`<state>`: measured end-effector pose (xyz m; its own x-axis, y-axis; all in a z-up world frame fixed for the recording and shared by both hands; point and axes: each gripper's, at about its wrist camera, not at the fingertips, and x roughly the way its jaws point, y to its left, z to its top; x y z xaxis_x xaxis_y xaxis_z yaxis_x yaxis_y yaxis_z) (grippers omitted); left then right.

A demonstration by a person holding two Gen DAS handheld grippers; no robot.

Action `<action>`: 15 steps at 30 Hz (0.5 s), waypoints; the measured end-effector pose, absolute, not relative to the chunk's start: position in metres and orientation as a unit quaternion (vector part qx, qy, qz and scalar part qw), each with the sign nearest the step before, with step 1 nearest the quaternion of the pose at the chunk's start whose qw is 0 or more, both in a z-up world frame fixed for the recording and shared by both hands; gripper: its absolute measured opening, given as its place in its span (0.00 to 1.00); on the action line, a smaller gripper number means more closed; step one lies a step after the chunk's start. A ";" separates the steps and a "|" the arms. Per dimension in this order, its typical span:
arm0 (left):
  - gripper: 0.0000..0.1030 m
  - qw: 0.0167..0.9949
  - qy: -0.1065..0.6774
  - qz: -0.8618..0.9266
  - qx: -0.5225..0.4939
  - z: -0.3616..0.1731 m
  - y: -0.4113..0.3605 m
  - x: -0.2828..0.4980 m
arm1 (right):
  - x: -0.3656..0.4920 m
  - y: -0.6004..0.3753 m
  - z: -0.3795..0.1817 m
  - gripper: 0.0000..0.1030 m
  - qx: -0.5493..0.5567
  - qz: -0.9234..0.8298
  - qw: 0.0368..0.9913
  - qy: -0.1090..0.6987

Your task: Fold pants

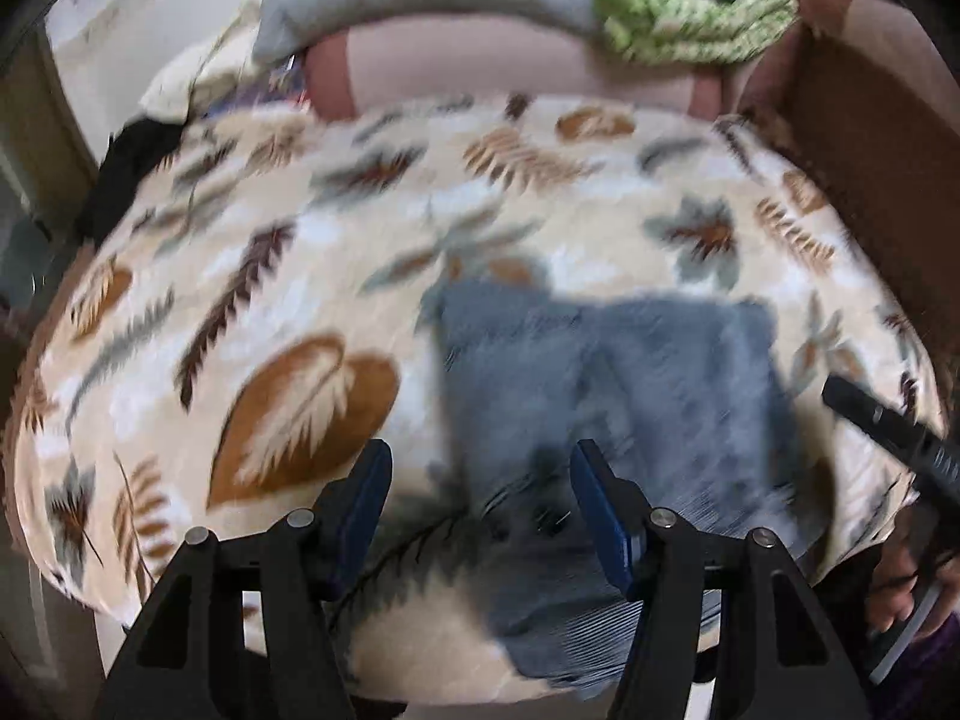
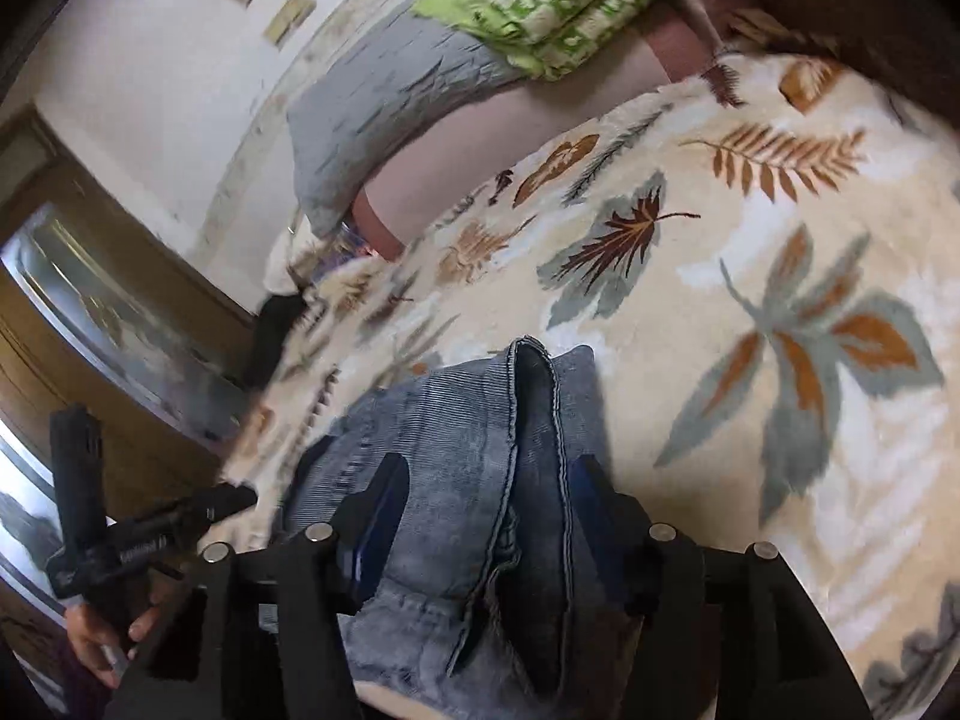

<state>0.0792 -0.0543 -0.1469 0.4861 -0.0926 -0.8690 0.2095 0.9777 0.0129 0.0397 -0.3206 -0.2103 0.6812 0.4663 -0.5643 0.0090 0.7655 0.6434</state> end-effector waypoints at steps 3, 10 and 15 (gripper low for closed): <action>0.61 0.854 0.508 -0.097 0.053 -0.160 -0.048 0.073 | 0.051 -0.316 -0.225 0.58 0.309 0.101 0.854 0.407; 0.61 0.854 0.499 -0.116 0.092 -0.175 -0.068 0.064 | 0.052 -0.295 -0.230 0.55 0.279 0.140 0.851 0.421; 0.60 0.853 0.500 -0.116 0.094 -0.183 -0.072 0.064 | 0.045 -0.293 -0.229 0.03 0.254 0.118 0.865 0.416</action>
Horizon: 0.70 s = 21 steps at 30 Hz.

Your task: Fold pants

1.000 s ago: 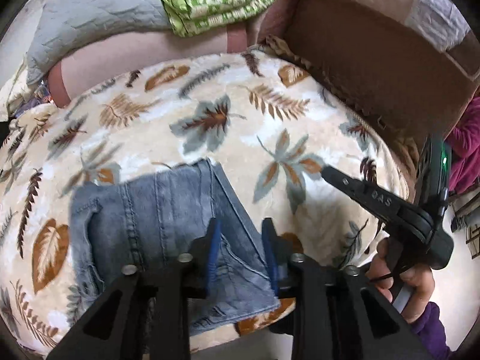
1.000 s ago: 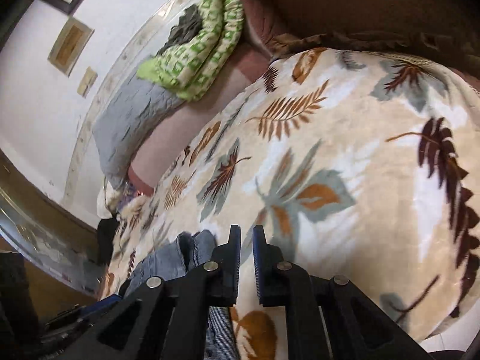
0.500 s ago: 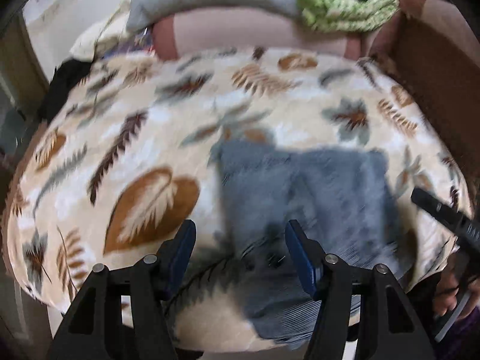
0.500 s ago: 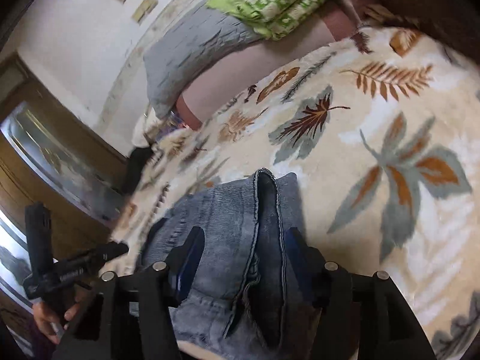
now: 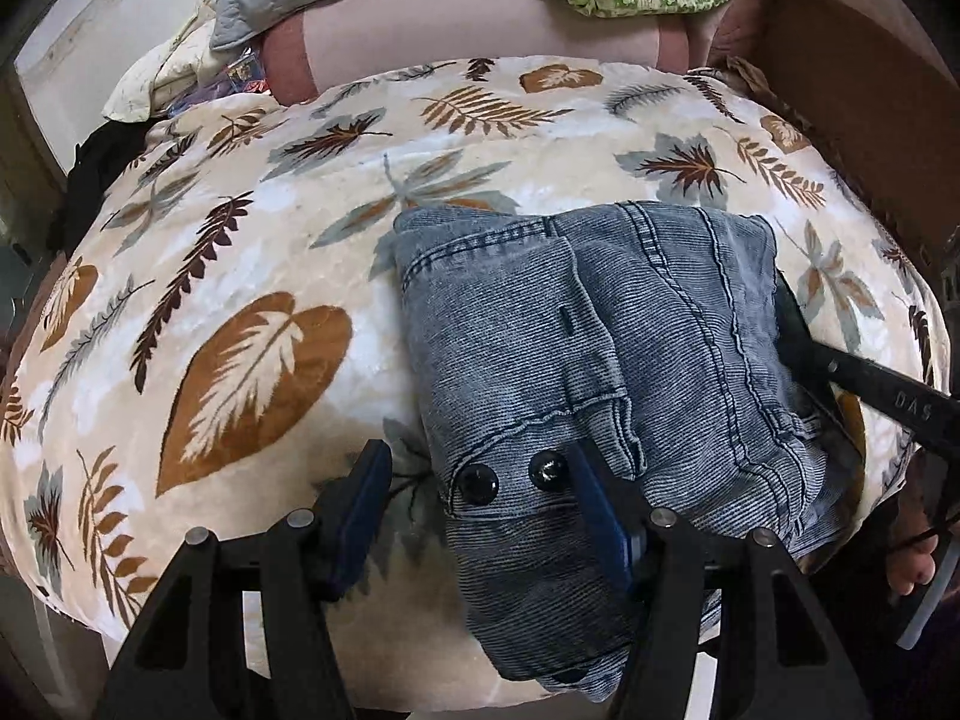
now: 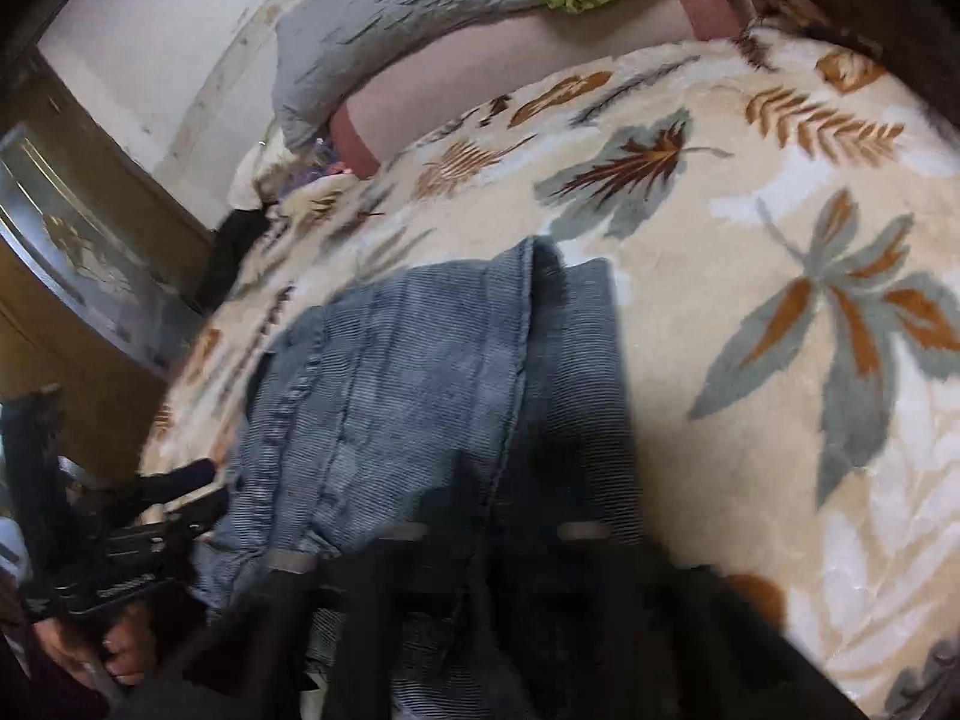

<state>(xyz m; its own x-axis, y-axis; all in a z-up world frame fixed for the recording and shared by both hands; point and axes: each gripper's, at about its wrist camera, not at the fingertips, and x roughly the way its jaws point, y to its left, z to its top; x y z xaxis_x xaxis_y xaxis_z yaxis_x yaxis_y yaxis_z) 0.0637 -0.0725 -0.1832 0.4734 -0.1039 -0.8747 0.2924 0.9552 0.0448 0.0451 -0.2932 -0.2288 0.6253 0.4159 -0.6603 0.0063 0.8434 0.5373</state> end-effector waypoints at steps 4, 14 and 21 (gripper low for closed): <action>0.60 0.852 0.499 -0.123 0.101 -0.183 -0.080 0.062 | 0.028 -0.307 -0.210 0.03 0.255 0.093 0.894 0.356; 0.77 0.860 0.478 -0.077 0.162 -0.196 -0.123 0.058 | 0.039 -0.335 -0.250 0.06 0.271 0.017 0.852 0.448; 0.77 0.876 0.454 -0.049 0.154 -0.171 -0.109 0.048 | 0.011 -0.322 -0.197 0.07 0.213 -0.012 0.921 0.327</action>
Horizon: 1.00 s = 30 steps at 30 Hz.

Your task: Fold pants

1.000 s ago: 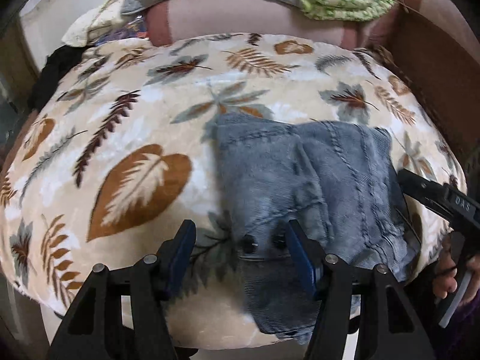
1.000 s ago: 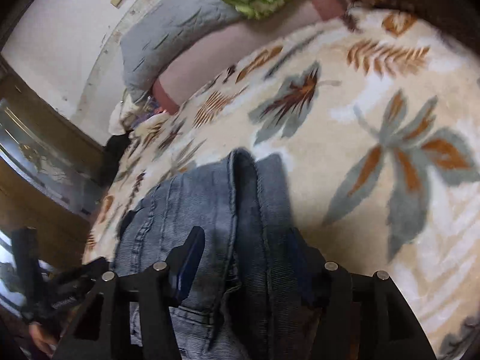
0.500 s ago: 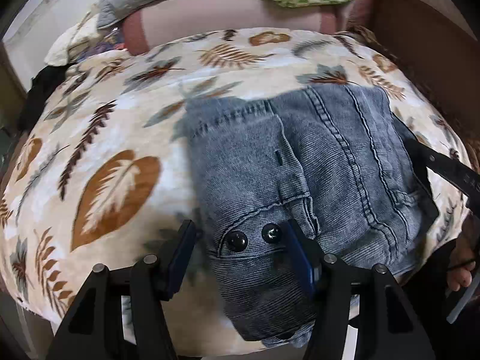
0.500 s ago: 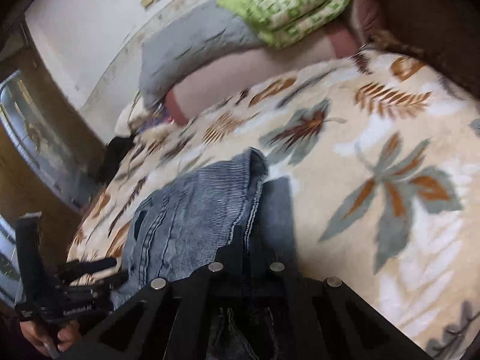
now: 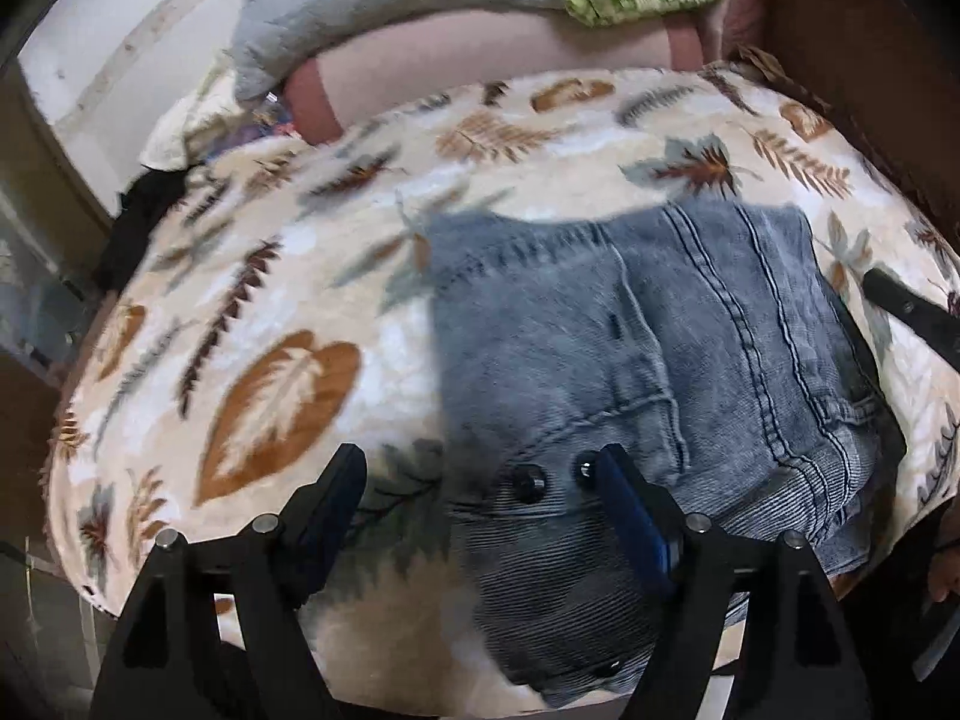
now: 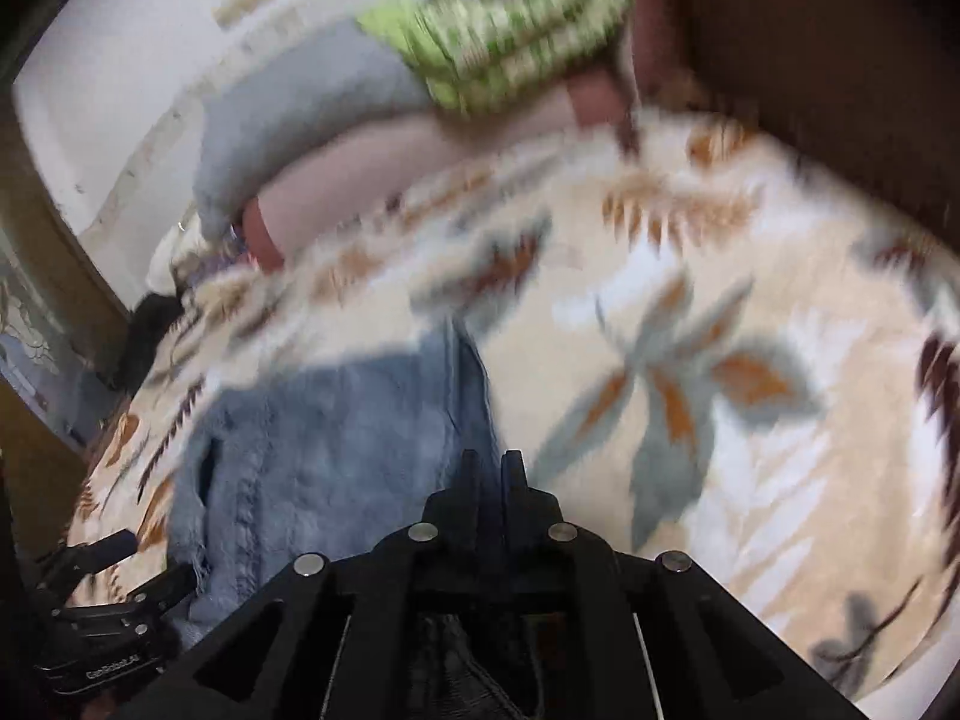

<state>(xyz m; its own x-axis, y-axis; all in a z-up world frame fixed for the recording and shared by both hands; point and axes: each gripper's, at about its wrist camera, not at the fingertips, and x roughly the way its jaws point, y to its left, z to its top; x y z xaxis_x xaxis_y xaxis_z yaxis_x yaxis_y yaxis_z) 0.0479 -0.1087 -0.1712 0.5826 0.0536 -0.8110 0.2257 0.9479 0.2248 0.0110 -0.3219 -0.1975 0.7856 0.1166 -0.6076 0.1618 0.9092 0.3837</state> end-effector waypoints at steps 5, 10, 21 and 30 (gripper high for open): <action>0.77 0.896 0.421 -0.040 0.137 -0.153 -0.096 0.045 | 0.013 -0.283 -0.183 0.07 0.172 0.049 0.933 0.313; 0.77 0.895 0.426 -0.033 0.128 -0.156 -0.085 0.048 | 0.020 -0.252 -0.192 0.07 0.138 0.074 0.926 0.344; 0.80 0.877 0.469 -0.026 0.102 -0.191 -0.071 0.061 | 0.031 -0.235 -0.224 0.09 0.113 0.078 0.906 0.401; 1.00 0.872 0.482 -0.006 0.087 -0.211 -0.063 0.074 | 0.033 -0.230 -0.231 0.10 0.105 0.068 0.907 0.402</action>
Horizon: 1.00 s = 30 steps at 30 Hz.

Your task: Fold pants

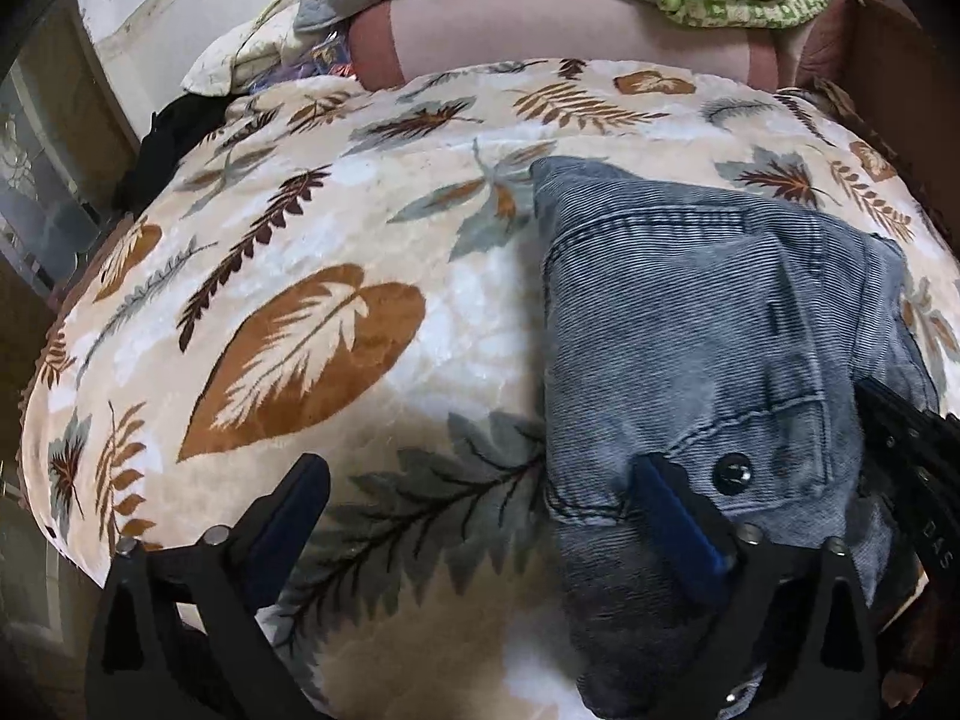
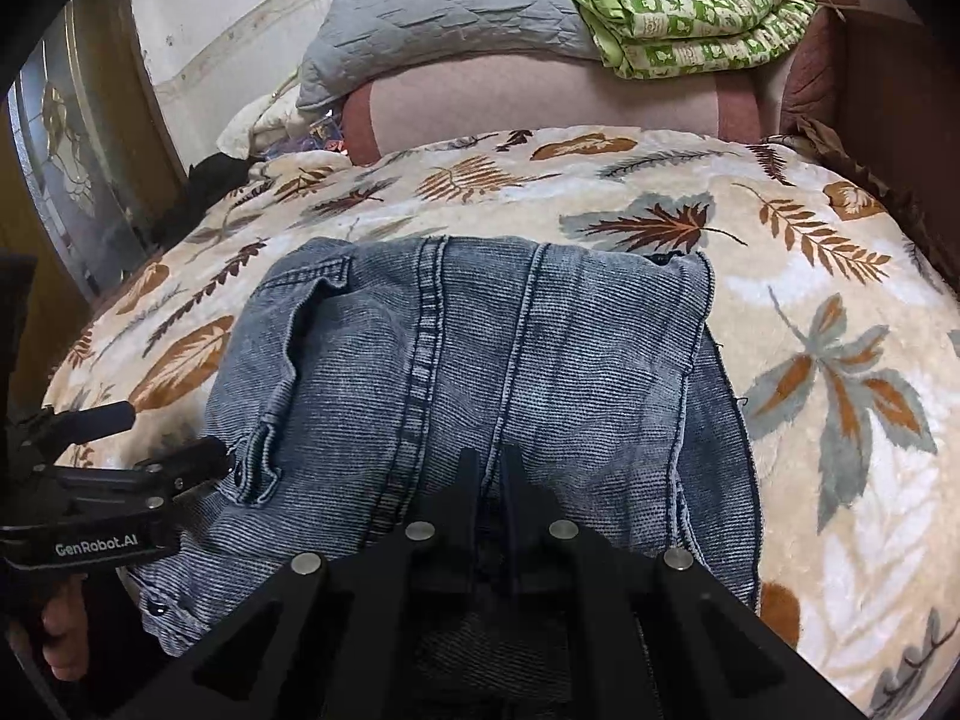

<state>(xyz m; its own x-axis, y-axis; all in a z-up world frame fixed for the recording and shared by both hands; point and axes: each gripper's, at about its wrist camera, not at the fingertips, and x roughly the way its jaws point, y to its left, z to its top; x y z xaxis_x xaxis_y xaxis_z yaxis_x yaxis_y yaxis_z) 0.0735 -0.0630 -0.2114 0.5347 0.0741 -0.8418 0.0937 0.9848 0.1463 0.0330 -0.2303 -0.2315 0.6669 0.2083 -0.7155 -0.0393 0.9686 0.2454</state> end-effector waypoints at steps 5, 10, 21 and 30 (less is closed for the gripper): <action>1.00 0.871 0.479 -0.006 0.106 -0.216 -0.068 0.077 | 0.036 -0.237 -0.236 0.10 0.136 0.075 0.900 0.407; 1.00 0.874 0.472 -0.002 0.117 -0.219 -0.071 0.080 | 0.038 -0.237 -0.239 0.10 0.138 0.078 0.901 0.404; 1.00 0.873 0.476 -0.004 0.108 -0.196 -0.063 0.065 | 0.015 -0.236 -0.215 0.19 0.118 0.063 0.917 0.376; 1.00 0.916 0.388 0.002 0.096 -0.128 -0.049 0.029 | -0.040 -0.241 -0.163 0.40 0.093 0.047 0.949 0.299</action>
